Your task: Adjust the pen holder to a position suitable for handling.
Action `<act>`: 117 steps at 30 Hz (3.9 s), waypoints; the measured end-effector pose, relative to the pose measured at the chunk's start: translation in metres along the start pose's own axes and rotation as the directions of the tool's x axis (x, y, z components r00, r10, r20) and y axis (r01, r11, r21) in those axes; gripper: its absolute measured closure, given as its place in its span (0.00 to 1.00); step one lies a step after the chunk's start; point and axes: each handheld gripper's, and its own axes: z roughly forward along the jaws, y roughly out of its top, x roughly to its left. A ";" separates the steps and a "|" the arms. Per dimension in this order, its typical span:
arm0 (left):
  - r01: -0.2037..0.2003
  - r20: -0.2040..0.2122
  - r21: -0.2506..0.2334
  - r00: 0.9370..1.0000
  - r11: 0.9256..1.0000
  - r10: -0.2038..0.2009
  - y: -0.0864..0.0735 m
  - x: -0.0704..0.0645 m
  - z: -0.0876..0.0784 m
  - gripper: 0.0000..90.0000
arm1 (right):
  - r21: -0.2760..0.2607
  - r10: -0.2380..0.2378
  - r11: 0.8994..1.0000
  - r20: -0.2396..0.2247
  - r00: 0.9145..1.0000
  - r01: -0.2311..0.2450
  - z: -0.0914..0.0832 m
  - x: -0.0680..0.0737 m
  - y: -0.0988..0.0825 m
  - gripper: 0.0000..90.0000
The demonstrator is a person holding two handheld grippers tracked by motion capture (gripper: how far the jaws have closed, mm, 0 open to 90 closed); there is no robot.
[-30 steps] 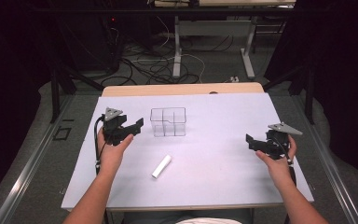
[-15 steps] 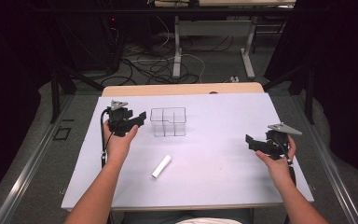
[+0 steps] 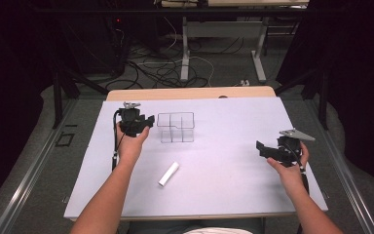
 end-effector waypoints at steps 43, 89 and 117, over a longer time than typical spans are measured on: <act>-0.026 0.003 0.072 1.000 0.997 0.026 -0.005 -0.014 0.022 1.00 | 0.008 -0.008 1.000 -0.018 1.000 0.009 0.004 0.004 0.000 0.08; -0.044 0.058 0.055 0.997 0.997 0.041 -0.001 -0.064 0.043 1.00 | 0.013 -0.012 1.000 -0.031 0.999 0.013 0.005 0.004 0.000 0.08; -0.082 0.087 0.065 0.993 0.994 0.076 -0.001 -0.055 0.035 0.82 | 0.014 -0.004 1.000 -0.022 1.000 0.004 0.005 0.002 -0.001 0.08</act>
